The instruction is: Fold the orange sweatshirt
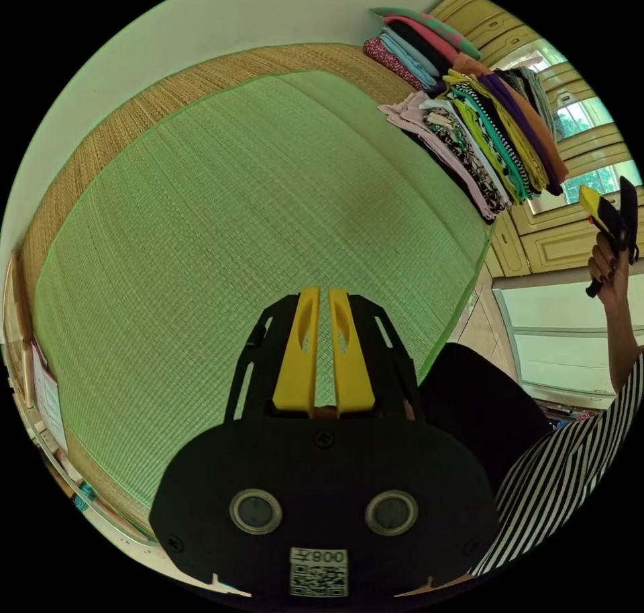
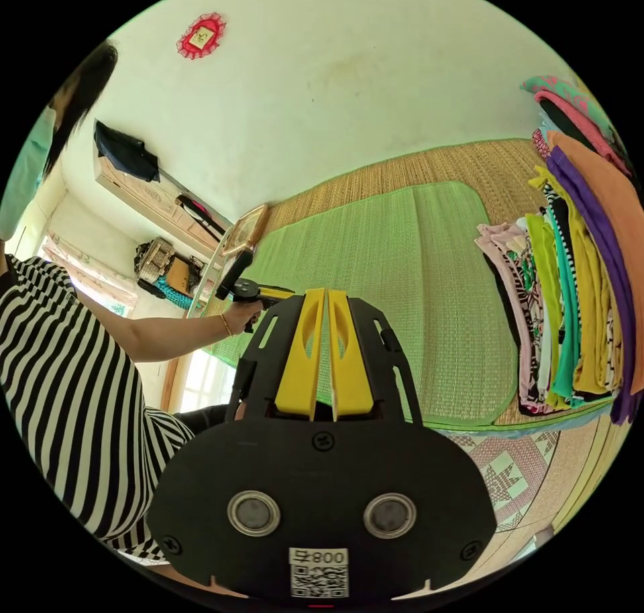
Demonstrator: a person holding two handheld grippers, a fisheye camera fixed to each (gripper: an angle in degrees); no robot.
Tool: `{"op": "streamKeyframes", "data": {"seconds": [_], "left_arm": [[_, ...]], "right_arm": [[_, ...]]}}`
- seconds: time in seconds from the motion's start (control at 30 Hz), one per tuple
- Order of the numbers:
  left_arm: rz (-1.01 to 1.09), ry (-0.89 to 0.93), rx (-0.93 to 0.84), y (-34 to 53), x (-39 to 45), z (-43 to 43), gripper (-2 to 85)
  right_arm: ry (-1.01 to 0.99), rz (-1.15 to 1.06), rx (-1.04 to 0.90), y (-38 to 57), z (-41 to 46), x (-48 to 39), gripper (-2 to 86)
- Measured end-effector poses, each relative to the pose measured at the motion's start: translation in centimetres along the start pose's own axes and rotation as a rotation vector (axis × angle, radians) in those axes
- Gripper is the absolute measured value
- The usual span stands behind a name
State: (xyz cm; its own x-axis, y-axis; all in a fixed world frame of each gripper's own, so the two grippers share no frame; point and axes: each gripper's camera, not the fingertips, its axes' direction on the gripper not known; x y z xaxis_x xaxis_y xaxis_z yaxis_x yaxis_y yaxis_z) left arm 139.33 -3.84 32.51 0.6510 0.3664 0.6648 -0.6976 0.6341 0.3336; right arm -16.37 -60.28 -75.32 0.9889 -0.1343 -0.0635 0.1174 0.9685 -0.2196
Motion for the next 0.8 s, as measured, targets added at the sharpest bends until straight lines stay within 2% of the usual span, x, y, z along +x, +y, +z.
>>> {"op": "streamKeyframes", "data": {"seconds": [0.17,0.33,0.8], "left_arm": [[-0.013,-0.093,-0.009,0.7,-3.6,5.4,2.8],[0.044,-0.139,0.041,2.2,-5.3,6.9,3.6],[0.052,-0.166,0.1,7.1,-9.5,10.8,3.6]], "right_arm": [[-0.021,0.005,-0.026,3.5,3.8,-0.7,0.3],[-0.002,0.002,-0.001,6.5,5.4,-3.1,0.2],[0.007,-0.028,0.003,9.6,6.8,-8.8,0.1]]}}
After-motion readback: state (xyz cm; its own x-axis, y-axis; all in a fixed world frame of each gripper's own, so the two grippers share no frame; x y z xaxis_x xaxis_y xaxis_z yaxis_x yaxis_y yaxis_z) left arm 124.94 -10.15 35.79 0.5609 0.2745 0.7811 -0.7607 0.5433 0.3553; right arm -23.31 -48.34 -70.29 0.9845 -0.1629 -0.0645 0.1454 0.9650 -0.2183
